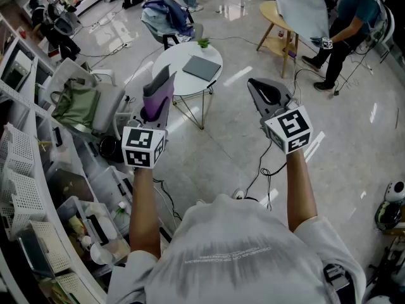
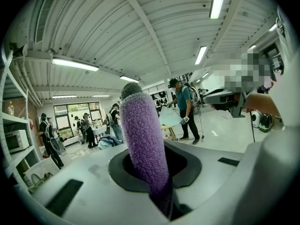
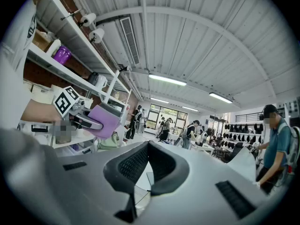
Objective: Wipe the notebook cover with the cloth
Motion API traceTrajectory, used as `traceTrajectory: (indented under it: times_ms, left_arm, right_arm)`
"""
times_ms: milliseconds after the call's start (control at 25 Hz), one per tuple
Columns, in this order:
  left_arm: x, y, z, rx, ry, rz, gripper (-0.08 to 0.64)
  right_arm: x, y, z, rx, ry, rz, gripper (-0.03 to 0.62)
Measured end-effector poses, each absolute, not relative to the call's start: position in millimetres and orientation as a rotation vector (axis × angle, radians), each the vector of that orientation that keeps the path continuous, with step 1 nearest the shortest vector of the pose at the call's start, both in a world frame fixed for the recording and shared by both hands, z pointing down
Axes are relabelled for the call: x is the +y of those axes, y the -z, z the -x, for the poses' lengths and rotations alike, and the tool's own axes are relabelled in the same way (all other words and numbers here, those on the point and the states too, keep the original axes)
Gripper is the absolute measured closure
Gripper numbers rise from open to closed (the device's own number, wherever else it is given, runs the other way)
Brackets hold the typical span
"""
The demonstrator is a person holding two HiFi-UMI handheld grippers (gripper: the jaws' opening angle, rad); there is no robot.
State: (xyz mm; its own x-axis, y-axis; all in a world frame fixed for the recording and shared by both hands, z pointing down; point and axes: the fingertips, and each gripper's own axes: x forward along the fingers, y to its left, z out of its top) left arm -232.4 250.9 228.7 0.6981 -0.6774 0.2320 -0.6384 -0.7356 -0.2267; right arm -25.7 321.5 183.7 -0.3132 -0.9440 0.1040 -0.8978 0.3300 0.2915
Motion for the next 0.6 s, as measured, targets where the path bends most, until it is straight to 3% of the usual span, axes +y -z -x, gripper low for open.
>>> traceTrajectory:
  times_ms: [280,600]
  left_arm:
    - [260.5,-234.6,215.5,1.067,0.461,2.807,0.512]
    - [278.7,-230.7,179.3,1.062,0.223,2.987,0.512]
  right_arm:
    - [327.7,-186.9,-0.7,-2.373,0.244,-1.714,0.59]
    - [331.3,-200.4,-33.9,-2.39,0.222,-1.682,0.59]
